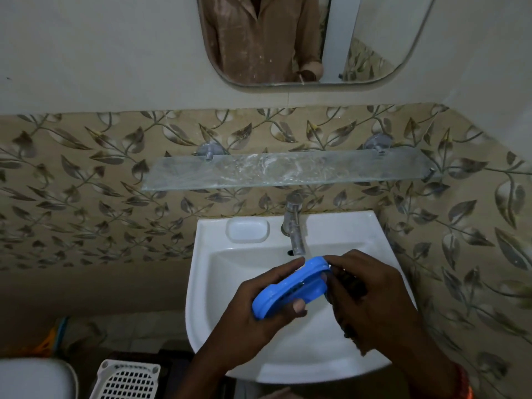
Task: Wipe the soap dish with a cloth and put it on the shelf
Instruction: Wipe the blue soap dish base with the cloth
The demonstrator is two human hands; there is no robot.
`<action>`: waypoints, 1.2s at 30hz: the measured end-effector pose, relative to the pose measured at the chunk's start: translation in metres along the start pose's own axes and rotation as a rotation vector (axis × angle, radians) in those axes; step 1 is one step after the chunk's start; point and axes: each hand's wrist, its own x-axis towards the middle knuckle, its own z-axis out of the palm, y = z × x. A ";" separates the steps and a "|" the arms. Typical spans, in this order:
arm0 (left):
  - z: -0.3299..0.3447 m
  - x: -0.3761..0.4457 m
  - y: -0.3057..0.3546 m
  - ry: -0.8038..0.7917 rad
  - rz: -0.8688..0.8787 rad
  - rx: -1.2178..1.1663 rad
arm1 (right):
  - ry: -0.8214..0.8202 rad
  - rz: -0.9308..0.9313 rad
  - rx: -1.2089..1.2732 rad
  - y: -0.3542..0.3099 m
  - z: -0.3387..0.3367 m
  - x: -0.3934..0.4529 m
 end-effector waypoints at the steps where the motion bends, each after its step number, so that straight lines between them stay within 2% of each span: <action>1: 0.001 0.000 0.002 0.050 0.020 0.007 | 0.005 0.037 0.021 0.002 -0.002 0.000; 3: 0.000 0.000 0.002 0.144 0.045 0.027 | 0.057 0.090 0.034 0.000 -0.011 -0.001; 5: 0.000 0.001 0.000 0.207 0.059 0.081 | 0.124 0.039 0.087 -0.011 -0.017 -0.005; 8: 0.003 0.004 0.000 0.211 0.098 0.162 | 0.103 -0.072 0.286 -0.038 0.000 -0.012; 10: 0.005 0.005 0.003 0.180 0.134 0.234 | 0.072 -0.181 0.219 -0.054 0.020 -0.016; 13: 0.003 0.006 -0.001 0.157 0.131 0.326 | 0.029 -0.226 0.120 -0.054 0.031 -0.014; 18: 0.003 0.001 -0.004 0.164 0.163 0.360 | 0.143 -0.107 0.064 -0.029 0.020 -0.001; 24: 0.002 -0.001 0.004 0.146 0.209 0.295 | 0.076 -0.233 0.060 -0.054 0.033 -0.015; 29: 0.002 -0.002 0.003 0.150 0.186 0.261 | 0.202 -0.099 0.064 -0.031 0.012 0.003; 34: 0.004 -0.003 0.010 0.139 0.236 0.274 | 0.153 -0.202 0.094 -0.060 0.030 -0.020; 36: 0.004 -0.004 0.008 0.150 0.243 0.266 | 0.164 -0.128 0.182 -0.052 0.025 -0.014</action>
